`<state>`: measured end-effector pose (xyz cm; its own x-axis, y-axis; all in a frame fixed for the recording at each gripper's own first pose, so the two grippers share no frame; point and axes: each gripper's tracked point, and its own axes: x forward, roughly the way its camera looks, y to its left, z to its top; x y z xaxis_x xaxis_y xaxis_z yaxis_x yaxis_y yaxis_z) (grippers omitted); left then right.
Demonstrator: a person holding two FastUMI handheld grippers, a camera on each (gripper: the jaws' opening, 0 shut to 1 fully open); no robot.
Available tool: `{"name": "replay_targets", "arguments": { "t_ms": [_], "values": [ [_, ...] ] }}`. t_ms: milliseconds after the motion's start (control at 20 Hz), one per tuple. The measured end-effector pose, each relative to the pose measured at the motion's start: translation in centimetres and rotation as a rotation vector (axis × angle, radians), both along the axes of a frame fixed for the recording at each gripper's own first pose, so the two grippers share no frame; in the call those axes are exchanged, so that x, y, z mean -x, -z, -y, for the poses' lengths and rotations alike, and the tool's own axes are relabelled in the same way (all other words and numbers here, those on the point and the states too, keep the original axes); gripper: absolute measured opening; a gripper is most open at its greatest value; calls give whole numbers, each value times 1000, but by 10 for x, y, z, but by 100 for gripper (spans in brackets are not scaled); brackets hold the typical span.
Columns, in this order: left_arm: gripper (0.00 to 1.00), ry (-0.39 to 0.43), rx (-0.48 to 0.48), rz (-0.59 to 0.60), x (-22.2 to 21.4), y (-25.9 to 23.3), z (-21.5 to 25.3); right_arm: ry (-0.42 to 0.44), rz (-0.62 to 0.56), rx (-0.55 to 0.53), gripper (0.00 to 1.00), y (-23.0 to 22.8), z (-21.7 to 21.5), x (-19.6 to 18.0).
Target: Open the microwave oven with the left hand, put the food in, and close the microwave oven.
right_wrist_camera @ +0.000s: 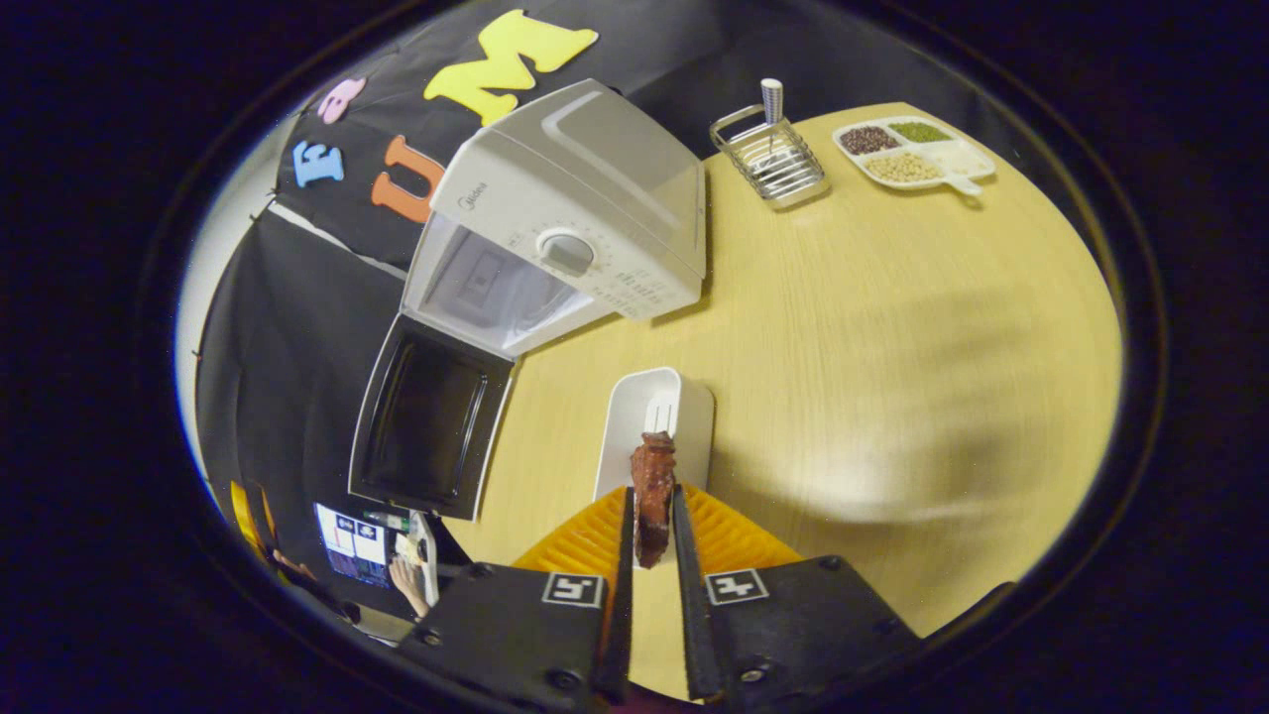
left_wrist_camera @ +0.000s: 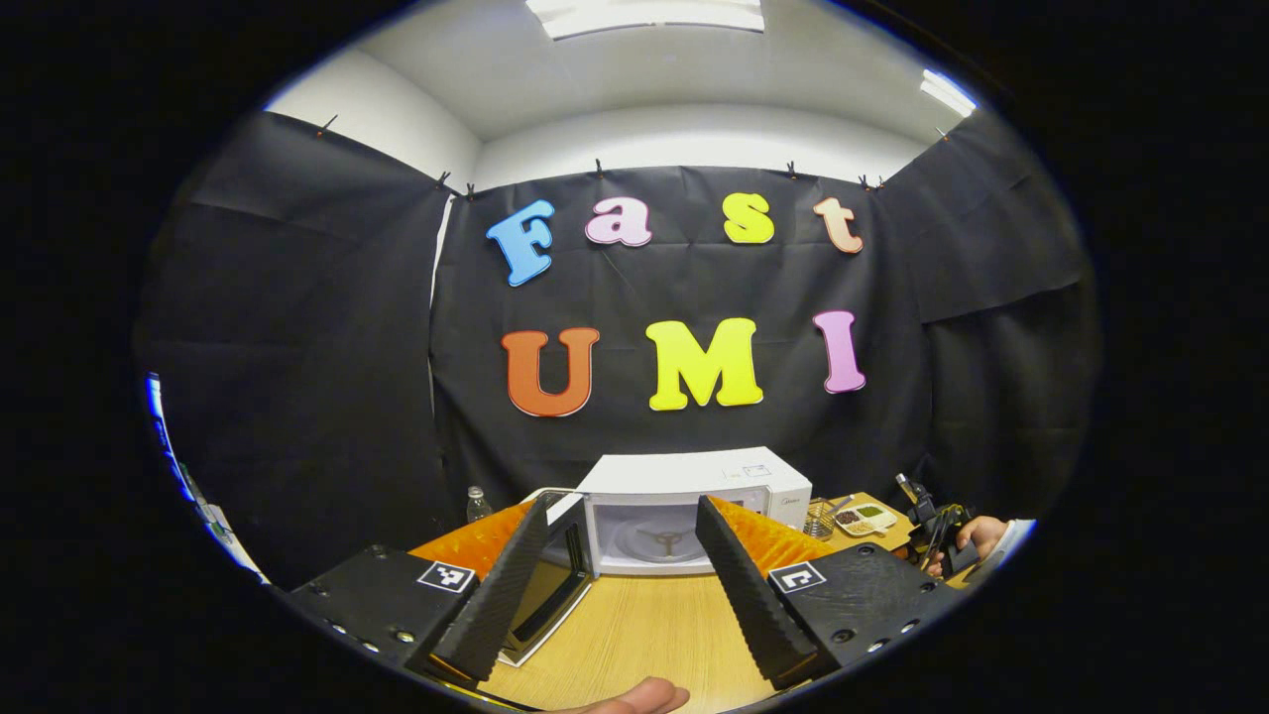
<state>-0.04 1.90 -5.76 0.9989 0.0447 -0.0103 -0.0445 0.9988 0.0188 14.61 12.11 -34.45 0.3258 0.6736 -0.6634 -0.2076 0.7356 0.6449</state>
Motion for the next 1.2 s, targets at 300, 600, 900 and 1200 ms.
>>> {"name": "replay_targets", "arguments": {
  "t_ms": [300, 600, 900, 1200],
  "values": [
    [92, -8, -15, 9, 4, 2, -7, -52, 175, 159, 12, -28, 1, 15],
    [92, 13, -5, 19, 14, 9, -10, -79, 516, 493, 12, -73, -4, 31],
    [92, 7, -4, 16, 22, 23, -27, -137, 687, 603, 12, -76, -56, 57],
    [92, -18, 22, -34, 25, 40, -47, -129, 773, 612, 12, -64, -114, 40]
  ]
}}
